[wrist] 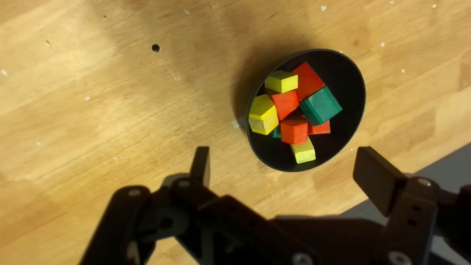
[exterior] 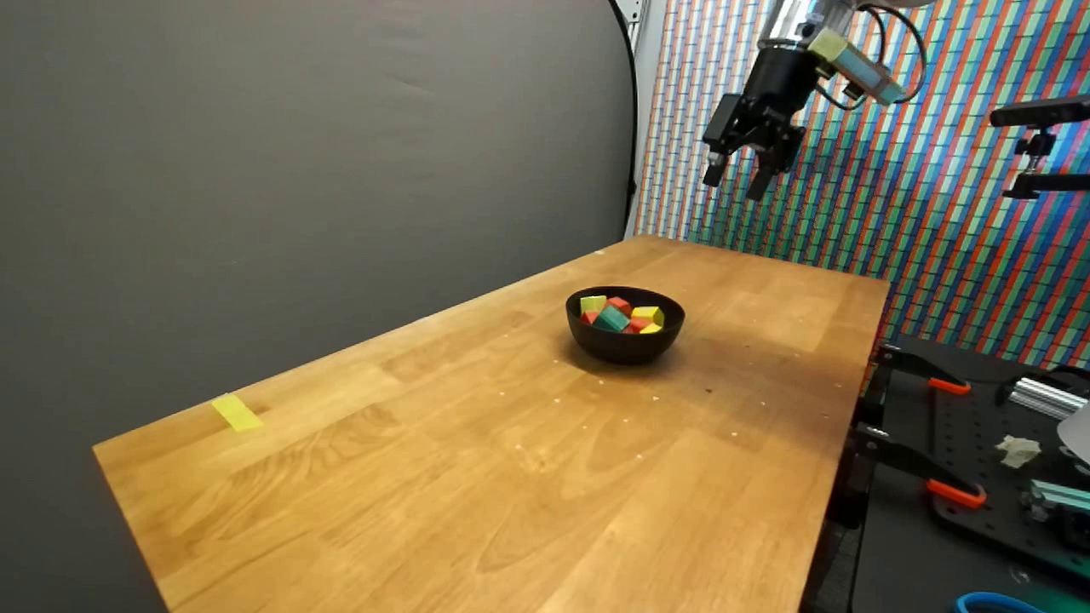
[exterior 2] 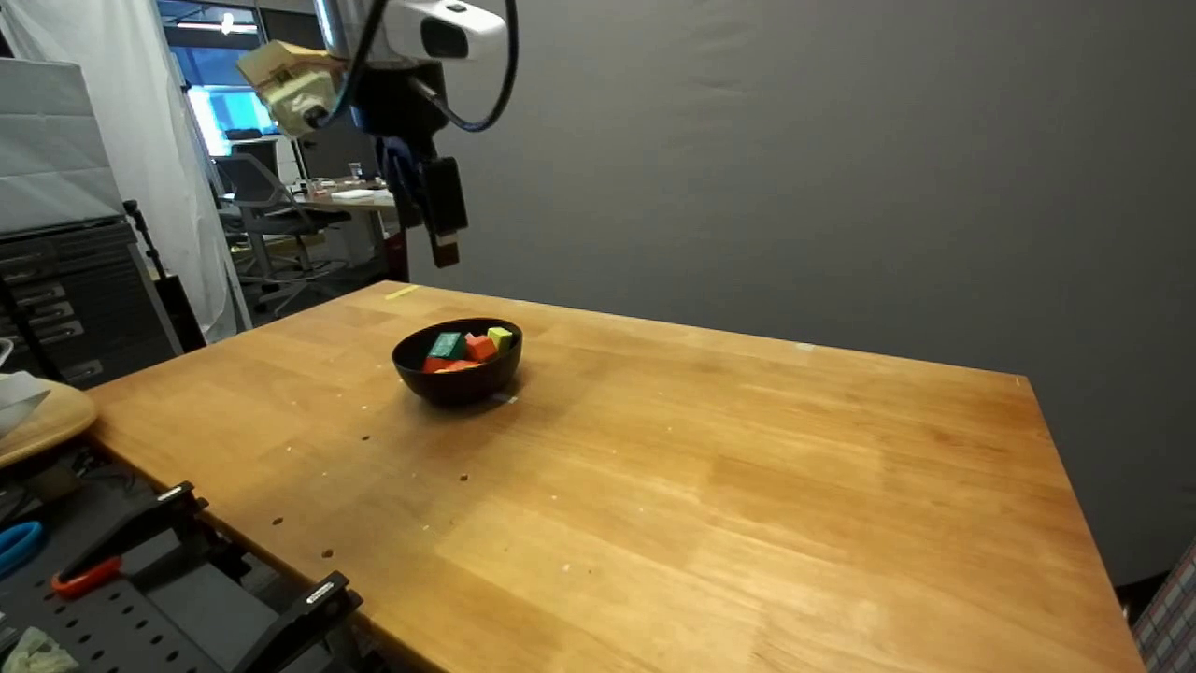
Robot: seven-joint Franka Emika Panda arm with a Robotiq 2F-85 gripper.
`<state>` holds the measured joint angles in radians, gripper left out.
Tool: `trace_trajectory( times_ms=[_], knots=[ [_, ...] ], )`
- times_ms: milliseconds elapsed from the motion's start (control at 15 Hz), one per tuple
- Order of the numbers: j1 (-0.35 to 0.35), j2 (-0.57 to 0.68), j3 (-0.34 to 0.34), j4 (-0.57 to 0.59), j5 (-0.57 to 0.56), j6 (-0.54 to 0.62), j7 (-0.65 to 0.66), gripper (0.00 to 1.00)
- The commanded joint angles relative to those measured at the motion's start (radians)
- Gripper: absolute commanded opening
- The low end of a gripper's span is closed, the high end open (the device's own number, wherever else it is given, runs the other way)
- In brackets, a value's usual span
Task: Put all the blocks on the table in the black bowl
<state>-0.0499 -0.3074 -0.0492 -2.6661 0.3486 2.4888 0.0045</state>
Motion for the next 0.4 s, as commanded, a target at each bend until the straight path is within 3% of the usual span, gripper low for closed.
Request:
trace_trajectory(
  times_ms=[0, 67, 133, 333],
  knots=[
    [0.001, -0.249, -0.078, -0.160, 0.067, -0.005, -0.043, 1.00],
    [-0.006, -0.301, -0.102, -0.192, 0.070, -0.011, -0.051, 1.00],
    [0.008, -0.154, -0.072, -0.100, 0.028, -0.002, -0.010, 1.00],
    [0.003, -0.251, -0.109, -0.150, 0.033, -0.013, -0.022, 1.00]
  ],
)
